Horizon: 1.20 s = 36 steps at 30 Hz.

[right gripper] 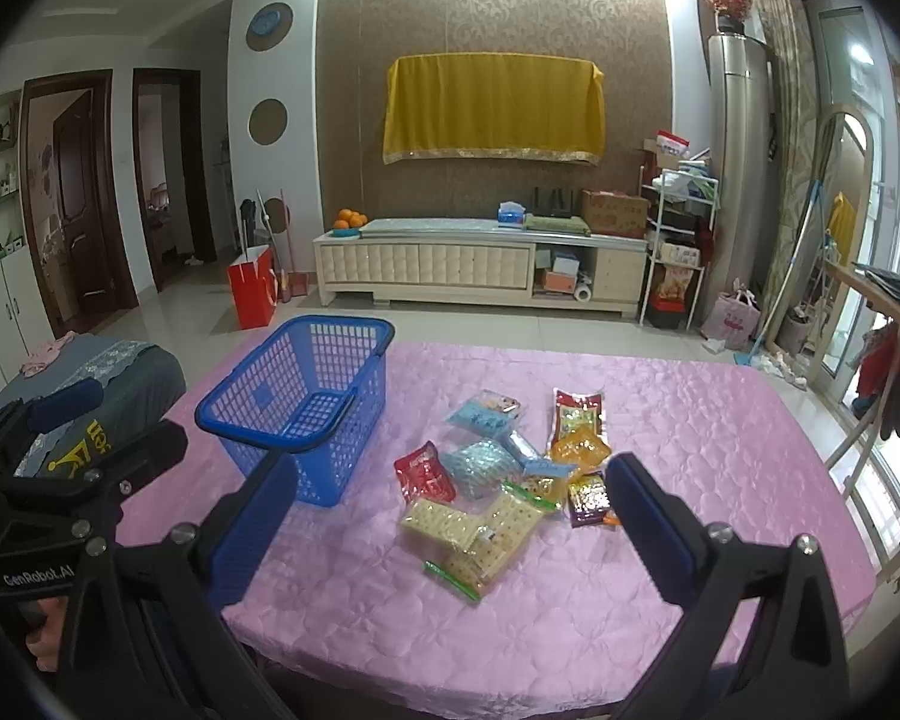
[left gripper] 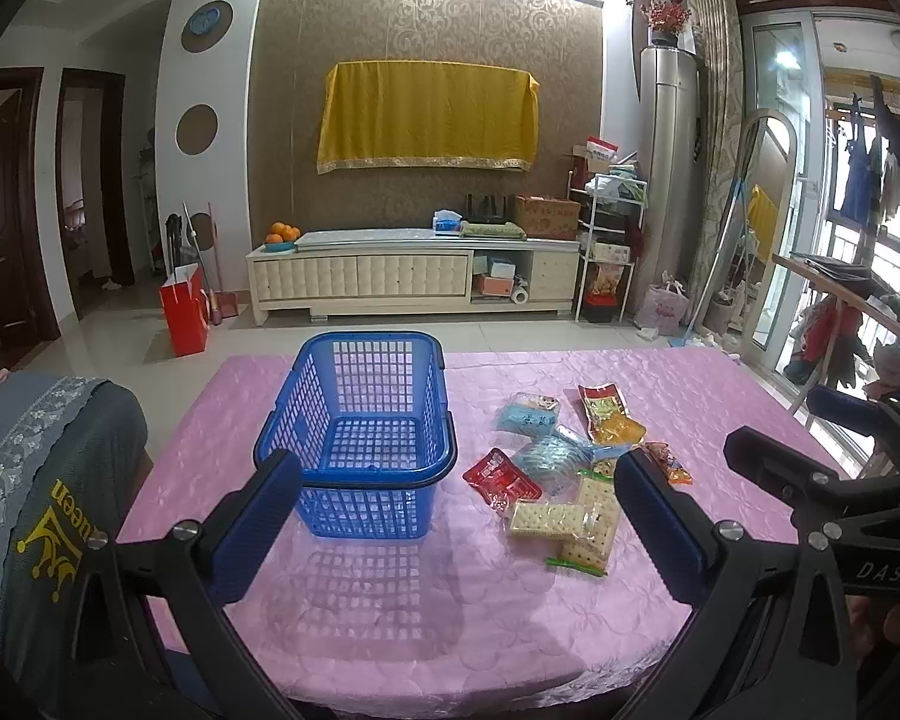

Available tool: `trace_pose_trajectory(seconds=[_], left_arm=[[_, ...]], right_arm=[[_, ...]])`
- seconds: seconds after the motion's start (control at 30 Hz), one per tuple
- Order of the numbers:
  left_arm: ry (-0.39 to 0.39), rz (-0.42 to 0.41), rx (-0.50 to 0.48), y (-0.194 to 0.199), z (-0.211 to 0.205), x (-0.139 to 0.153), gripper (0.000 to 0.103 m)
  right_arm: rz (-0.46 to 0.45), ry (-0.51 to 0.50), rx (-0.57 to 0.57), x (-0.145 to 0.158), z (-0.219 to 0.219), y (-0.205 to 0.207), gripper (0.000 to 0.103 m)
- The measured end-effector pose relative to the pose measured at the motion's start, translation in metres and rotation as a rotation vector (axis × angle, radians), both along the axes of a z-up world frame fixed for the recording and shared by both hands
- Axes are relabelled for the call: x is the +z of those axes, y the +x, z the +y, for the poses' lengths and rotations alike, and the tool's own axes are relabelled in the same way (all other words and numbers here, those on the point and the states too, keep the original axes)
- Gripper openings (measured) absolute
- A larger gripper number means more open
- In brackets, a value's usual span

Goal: Organize snacks

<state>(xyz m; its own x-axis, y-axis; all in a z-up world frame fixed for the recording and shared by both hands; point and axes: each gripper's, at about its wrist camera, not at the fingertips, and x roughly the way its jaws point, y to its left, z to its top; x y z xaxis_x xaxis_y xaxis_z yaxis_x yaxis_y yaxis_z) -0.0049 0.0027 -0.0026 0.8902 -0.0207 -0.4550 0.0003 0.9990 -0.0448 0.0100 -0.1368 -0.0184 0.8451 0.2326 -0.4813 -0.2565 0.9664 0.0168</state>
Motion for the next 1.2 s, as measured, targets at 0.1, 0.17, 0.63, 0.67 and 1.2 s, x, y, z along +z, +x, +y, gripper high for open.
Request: trace_pose_trajectory(seconds=[0.1,0.17,0.63,0.67,1.2], left_arm=[[0.000,0.002,-0.001,0.001,0.000,-0.001,0.103],[0.001,0.004,-0.002,0.000,0.000,-0.002,0.103],[-0.001,0.014,-0.005,0.003,0.002,-0.003,0.103],[0.000,0.013,-0.004,0.003,0.002,-0.002,0.103],[-0.013,0.055,-0.022,0.032,-0.003,-0.002,0.103]], right_arm=[[0.001,0.000,0.001,0.001,0.000,-0.001,0.103],[-0.001,-0.005,-0.001,0.002,0.001,-0.002,0.103],[0.004,0.004,0.004,0.002,0.001,0.000,0.103],[0.004,0.003,0.004,0.002,0.002,0.000,0.103],[0.035,-0.001,0.012,0.001,-0.010,0.024,0.103]])
